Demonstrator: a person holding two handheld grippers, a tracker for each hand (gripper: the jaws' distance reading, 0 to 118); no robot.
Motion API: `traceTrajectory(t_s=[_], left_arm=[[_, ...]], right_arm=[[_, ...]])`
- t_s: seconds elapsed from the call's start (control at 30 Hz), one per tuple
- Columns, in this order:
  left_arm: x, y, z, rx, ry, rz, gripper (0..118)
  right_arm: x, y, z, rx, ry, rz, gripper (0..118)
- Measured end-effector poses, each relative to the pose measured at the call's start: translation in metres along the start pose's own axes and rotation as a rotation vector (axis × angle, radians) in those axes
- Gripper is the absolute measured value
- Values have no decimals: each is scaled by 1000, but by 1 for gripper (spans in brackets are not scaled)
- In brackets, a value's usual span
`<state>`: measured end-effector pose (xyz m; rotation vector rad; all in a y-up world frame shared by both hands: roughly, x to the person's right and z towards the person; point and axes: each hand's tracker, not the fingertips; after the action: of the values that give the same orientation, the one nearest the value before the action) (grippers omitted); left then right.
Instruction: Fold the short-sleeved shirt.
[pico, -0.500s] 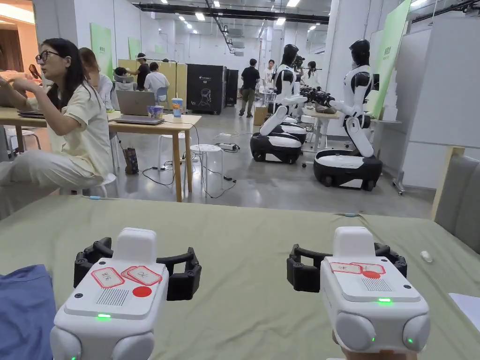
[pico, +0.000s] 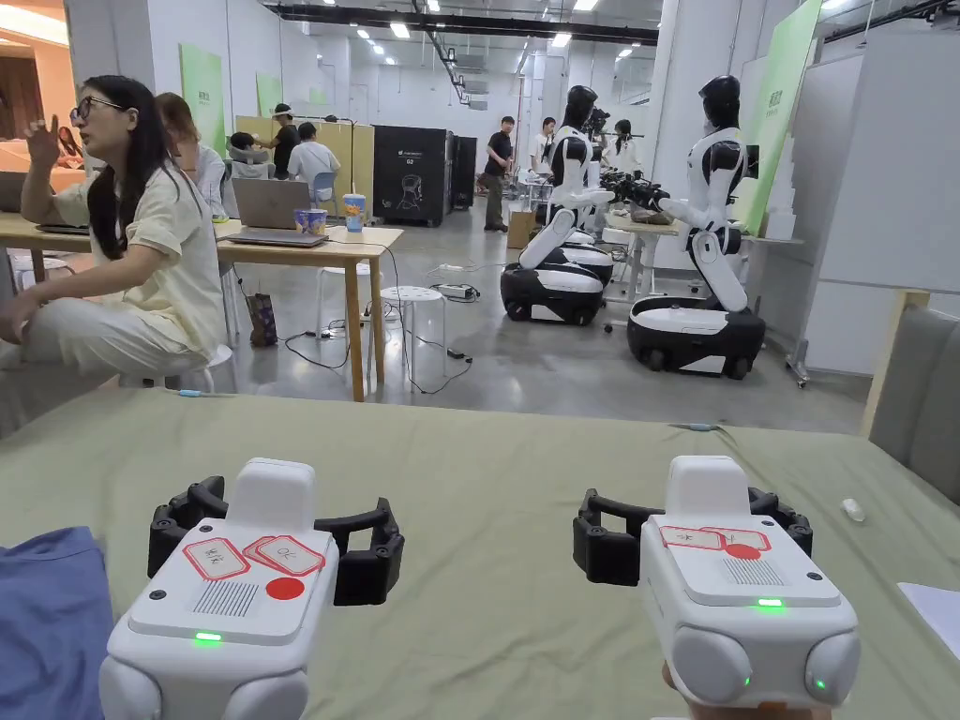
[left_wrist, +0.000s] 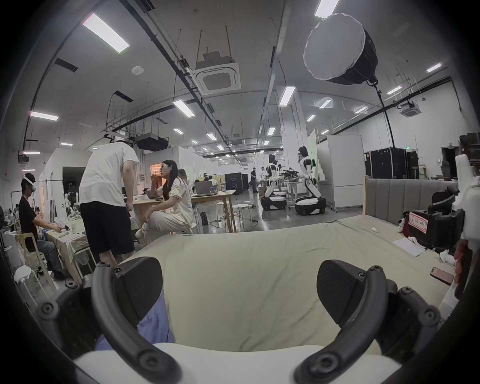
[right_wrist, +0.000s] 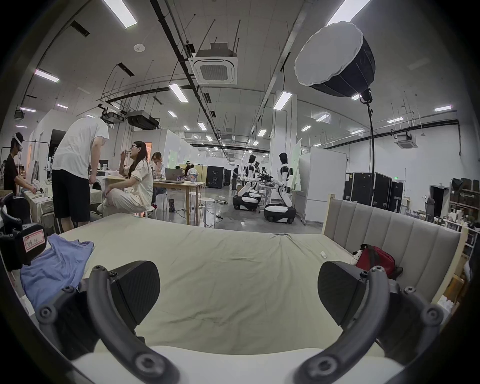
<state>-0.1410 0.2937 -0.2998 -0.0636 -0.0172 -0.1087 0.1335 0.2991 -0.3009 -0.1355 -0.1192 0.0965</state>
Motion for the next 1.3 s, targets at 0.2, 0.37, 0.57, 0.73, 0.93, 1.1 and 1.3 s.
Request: traceTrajectory(t_s=[0.2, 0.37, 0.57, 0.73, 0.93, 1.1, 1.3], left_arm=[[0, -1, -1, -8, 4, -5, 118], [2, -1, -1, -9, -1, -8, 118], [2, -2, -2, -13, 4, -10, 118], [3, -2, -2, -17, 4, -13, 118], [4, -1, -2, -13, 1, -15, 118], [5, -1, -2, -14, 0, -17, 118], [5, -2, -2, -16, -1, -17, 118]], right_arm=[[-1, 0, 0, -1, -1, 9, 118], [-2, 0, 1, 7, 0, 7, 118], [0, 0, 1, 12, 1, 3, 118], [2, -1, 0, 12, -3, -5, 118], [4, -2, 1, 14, -5, -7, 118], [4, -3, 0, 14, -5, -7, 118], [4, -5, -1, 13, -2, -6, 118]])
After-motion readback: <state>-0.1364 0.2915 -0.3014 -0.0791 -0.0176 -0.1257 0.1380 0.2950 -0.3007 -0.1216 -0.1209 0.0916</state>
